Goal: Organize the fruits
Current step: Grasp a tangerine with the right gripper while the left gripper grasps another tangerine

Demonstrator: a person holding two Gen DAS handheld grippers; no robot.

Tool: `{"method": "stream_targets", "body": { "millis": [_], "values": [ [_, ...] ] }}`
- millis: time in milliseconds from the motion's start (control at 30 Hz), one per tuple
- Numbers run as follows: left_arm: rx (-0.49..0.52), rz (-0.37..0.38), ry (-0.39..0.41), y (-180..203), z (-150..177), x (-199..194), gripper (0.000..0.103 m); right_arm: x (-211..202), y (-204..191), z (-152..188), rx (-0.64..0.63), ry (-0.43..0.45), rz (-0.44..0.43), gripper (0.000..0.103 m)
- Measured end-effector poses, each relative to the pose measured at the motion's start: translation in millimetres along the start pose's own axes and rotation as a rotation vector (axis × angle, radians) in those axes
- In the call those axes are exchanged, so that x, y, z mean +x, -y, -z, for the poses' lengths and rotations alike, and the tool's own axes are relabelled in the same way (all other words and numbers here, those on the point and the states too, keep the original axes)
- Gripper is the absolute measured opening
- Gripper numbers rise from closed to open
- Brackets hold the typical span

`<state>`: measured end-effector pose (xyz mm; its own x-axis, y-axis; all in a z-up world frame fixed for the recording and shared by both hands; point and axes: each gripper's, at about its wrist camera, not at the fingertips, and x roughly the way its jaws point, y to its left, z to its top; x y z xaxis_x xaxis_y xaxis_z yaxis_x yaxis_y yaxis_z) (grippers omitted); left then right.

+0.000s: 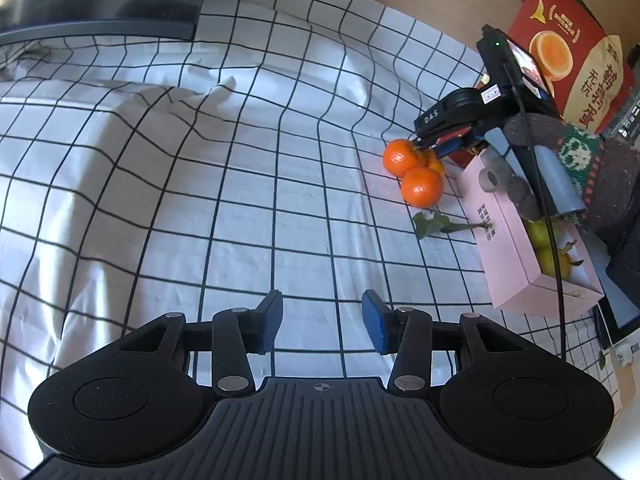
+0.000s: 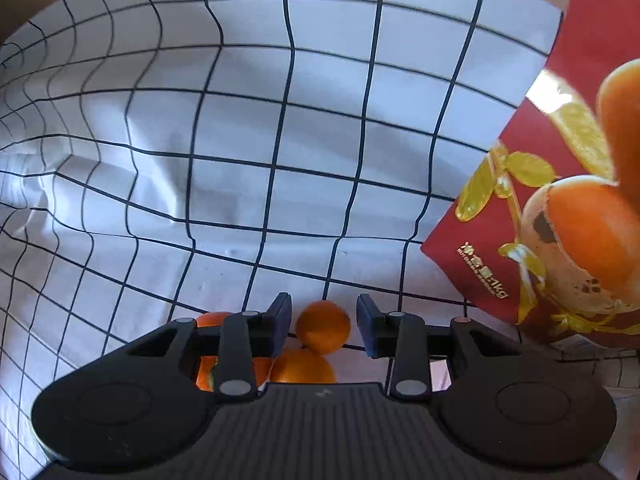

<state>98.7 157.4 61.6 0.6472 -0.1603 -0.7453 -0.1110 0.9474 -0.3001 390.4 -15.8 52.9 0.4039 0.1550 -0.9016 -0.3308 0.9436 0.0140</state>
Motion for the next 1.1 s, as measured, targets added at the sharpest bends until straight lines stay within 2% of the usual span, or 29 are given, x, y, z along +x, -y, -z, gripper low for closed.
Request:
{"method": "stream_targets", "body": {
  "millis": [100, 200, 367, 500, 633, 800, 933, 1100],
  "values": [
    [0.014, 0.001, -0.004, 3.0, -2.4, 1.8, 0.048, 1.2, -0.7, 3.1, -0.013, -0.008, -0.01, 0.029],
    [0.029, 0.004, -0.013, 7.5, -4.8, 4.5, 0.048, -14.4, 0.3, 10.8, -0.022, 0.046, -0.033, 0.029],
    [0.052, 0.029, -0.002, 18.0, -13.4, 11.9, 0.048, -82.8, 4.7, 36.9, -0.028, 0.181, -0.135, 0.029],
    [0.064, 0.085, 0.03, 32.1, -33.8, 23.1, 0.048, -146.1, 10.3, 89.7, -0.038, 0.288, -0.232, 0.029],
    [0.087, 0.137, 0.038, 57.7, -63.2, 51.2, 0.048, -182.7, 11.6, 159.9, -0.078, 0.342, -0.209, 0.029],
    [0.145, 0.102, -0.011, 93.3, -91.9, 102.4, 0.048, -188.0, 9.4, 230.0, -0.093, 0.348, -0.158, 0.029],
    [0.203, 0.048, -0.056, 111.4, -95.8, 130.8, 0.048, -172.6, 7.5, 278.4, -0.057, 0.325, -0.146, 0.029],
    [0.234, -0.015, -0.096, 121.5, -93.0, 149.2, 0.051, -150.3, 9.6, 308.0, -0.027, 0.309, -0.066, 0.029]
  ]
}}
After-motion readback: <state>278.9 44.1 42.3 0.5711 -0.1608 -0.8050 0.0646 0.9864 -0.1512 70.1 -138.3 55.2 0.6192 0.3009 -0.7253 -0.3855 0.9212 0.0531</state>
